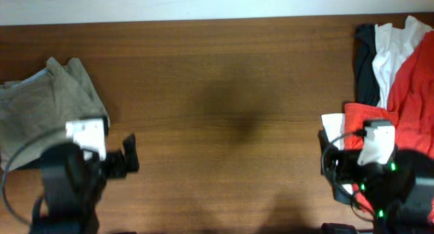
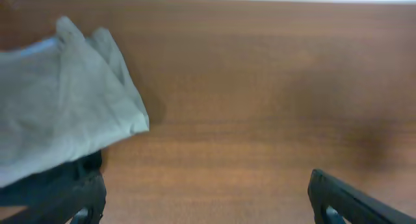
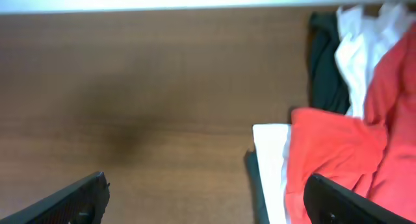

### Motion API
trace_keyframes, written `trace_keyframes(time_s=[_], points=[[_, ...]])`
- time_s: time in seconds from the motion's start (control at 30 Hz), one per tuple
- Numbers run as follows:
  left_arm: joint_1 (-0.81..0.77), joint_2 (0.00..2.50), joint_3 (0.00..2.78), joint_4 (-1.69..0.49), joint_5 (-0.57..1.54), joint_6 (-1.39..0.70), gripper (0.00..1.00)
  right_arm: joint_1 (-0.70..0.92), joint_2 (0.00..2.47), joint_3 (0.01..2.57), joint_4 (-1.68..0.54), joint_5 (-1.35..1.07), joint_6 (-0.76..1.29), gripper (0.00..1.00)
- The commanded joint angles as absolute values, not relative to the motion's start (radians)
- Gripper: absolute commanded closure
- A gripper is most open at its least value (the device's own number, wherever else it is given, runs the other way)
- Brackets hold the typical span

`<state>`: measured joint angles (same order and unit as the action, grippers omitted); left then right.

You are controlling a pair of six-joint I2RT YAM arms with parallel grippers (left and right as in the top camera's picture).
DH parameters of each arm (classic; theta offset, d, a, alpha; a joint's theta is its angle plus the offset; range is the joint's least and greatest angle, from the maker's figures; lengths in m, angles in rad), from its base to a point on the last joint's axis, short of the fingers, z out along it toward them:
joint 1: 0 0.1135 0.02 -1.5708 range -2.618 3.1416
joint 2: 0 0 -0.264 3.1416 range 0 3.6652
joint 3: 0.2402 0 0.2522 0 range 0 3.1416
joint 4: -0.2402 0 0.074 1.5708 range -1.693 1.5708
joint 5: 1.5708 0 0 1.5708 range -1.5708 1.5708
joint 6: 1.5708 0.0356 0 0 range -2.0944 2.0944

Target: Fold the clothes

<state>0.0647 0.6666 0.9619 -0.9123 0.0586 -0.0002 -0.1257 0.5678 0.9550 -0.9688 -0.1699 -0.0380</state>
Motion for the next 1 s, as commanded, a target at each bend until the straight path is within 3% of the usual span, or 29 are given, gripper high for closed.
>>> trace_keyframes(time_s=[0.0,0.43,0.63,0.8,0.83,0.97], points=[[0.066,0.514,0.944,-0.914,0.056,-0.007,0.01,-0.125,0.535,0.945,-0.972,-0.146,-0.045,0.01],[0.066,0.478,0.944,-0.918,0.056,-0.007,0.01,-0.09,0.441,0.878,-0.955,-0.153,-0.044,0.01],[0.066,0.478,0.944,-0.918,0.056,-0.007,0.01,0.078,0.02,0.259,-0.299,-0.145,-0.045,0.01],[0.066,0.478,0.944,-0.918,0.056,-0.007,0.01,0.076,0.004,0.006,0.047,-0.01,-0.121,0.01],[0.066,0.478,0.944,-0.918,0.056,-0.007,0.01,0.073,0.003,0.006,-0.088,-0.007,-0.128,0.01],[0.066,0.478,0.944,-0.918,0.056,-0.007,0.01,0.071,0.005,0.006,-0.078,-0.013,-0.09,0.01]])
